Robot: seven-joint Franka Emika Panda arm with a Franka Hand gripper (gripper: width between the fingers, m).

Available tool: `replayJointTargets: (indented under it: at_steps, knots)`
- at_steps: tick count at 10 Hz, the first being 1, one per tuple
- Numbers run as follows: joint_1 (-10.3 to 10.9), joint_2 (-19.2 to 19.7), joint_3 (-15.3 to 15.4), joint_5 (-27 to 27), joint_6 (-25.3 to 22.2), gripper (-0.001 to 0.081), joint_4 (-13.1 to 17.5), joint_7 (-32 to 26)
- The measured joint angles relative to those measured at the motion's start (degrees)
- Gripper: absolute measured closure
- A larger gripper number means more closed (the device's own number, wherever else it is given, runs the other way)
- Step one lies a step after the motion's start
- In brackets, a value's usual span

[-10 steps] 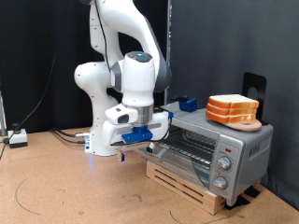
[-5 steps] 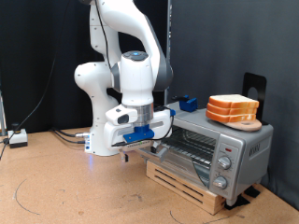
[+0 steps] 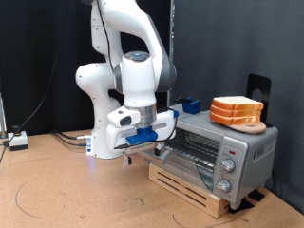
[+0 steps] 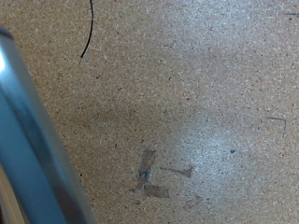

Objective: Make a piece of toast with the oven

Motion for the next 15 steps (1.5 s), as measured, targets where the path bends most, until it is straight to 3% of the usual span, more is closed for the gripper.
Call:
replayJointTargets:
  at_steps: [5,12,15]
  knots:
    - [0.0,-1.4,0.0,1.7,-2.3,-0.0003,0.0,-2.3]
    - [-1.0,-1.0,-0.1,-5.7,-3.4,-0.0003,-0.2,2.2]
    - [-2.2,1.2,-0.6,-10.7,-2.5,-0.0003,0.0,6.2]
